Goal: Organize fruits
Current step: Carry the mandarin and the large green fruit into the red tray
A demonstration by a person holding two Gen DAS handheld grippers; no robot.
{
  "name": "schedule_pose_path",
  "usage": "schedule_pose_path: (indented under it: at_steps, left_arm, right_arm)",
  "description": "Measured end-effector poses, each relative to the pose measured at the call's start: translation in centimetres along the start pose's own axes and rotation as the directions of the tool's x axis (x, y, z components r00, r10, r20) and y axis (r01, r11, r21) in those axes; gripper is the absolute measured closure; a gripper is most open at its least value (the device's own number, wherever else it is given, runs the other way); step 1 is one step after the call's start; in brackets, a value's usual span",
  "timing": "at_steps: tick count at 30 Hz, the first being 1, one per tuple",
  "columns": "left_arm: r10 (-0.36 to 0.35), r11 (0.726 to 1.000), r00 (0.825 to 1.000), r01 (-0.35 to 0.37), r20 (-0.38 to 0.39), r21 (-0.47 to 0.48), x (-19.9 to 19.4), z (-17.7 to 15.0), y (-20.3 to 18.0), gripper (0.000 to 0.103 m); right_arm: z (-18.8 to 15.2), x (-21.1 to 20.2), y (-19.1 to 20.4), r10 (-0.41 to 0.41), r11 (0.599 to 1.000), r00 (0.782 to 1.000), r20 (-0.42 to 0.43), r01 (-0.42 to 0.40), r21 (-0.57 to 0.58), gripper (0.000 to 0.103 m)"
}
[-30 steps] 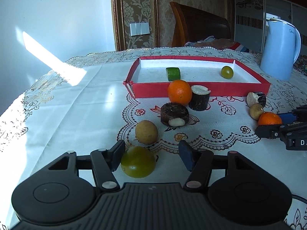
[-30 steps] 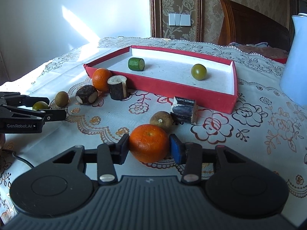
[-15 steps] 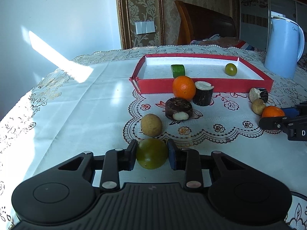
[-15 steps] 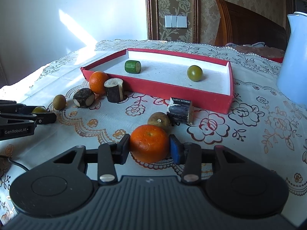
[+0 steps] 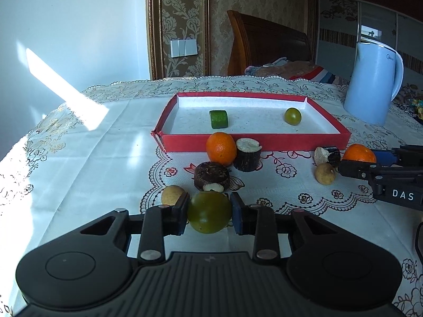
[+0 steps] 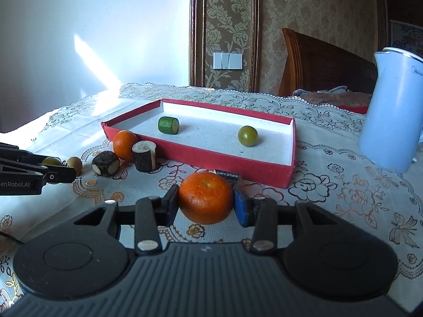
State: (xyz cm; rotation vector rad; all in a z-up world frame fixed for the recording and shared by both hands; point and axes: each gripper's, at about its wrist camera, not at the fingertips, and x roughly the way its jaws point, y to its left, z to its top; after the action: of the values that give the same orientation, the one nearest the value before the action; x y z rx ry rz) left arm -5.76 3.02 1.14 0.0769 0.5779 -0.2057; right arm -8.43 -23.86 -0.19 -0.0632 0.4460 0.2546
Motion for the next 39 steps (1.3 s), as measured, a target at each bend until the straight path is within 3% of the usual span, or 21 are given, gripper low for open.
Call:
schedule_pose_path:
  at_steps: [9,20,29,39]
  left_arm:
    - [-0.033,0.999,0.999,0.033,0.030,0.005,2.5,4.0,-2.6,0.071]
    - [0.009,1.000,0.998,-0.009,0.059,0.000,7.6,8.5,-3.8,0.071]
    - [0.067,0.995,0.998,-0.068,-0.014,-0.067,12.6,8.7,-2.8,0.071]
    - [0.116,0.990,0.992,-0.119,-0.054,-0.069,14.7,8.9,-2.1,0.071]
  right_arm:
    - [2.5,1.7,-0.4,-0.036,0.999,0.999,0.021,0.036,-0.013,0.062]
    - [5.7,8.0,-2.1,-0.087,0.995,0.995,-0.042,0.089,0.037,0.062]
    - [6.1,12.3,-3.2,-0.116,0.990,0.989,-0.096,0.123,0.074,0.062]
    - [6.2,14.4,-3.3,-0.122,0.989,0.983,-0.140,0.132,0.071,0.062]
